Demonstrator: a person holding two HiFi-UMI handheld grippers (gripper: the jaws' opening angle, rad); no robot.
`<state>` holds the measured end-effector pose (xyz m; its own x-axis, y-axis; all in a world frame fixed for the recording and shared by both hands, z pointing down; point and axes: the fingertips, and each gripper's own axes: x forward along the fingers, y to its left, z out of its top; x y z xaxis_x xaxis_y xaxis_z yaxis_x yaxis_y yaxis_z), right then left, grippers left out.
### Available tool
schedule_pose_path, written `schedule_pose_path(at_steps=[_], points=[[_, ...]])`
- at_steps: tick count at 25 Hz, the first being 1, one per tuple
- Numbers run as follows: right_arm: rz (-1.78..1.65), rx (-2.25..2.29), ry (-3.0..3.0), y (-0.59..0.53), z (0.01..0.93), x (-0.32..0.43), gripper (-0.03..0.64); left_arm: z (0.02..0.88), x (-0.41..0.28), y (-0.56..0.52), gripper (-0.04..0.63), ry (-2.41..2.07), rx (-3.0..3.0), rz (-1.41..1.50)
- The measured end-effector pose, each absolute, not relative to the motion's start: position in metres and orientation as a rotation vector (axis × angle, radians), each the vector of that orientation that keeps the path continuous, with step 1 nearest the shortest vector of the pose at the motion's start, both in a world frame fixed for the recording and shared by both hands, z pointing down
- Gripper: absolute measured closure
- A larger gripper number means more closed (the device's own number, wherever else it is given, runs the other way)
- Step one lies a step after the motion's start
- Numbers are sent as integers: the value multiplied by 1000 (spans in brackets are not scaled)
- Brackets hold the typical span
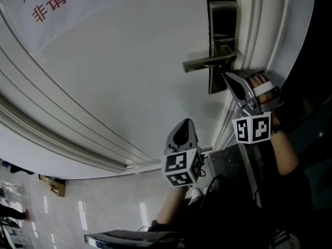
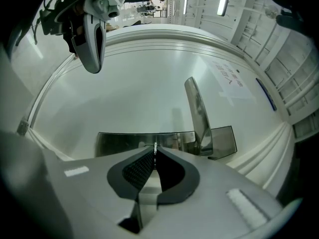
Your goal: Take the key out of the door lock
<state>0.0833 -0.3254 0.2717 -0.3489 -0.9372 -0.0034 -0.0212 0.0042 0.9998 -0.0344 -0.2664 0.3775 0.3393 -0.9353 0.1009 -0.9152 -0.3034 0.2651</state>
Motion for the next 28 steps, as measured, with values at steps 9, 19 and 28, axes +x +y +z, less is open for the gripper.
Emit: schedule_pose_path(at_steps=[9, 19, 28], points=[[-1466, 1035, -1480, -326, 273, 83, 607, 378, -28, -263, 595, -1628, 2348, -89], [-1475, 1026, -1462, -323, 273, 83, 607, 375, -28, -263, 595, -1627, 2352, -100], [-1474, 1028, -1459, -323, 273, 83, 607, 375, -29, -264, 595, -1630, 2353, -102]])
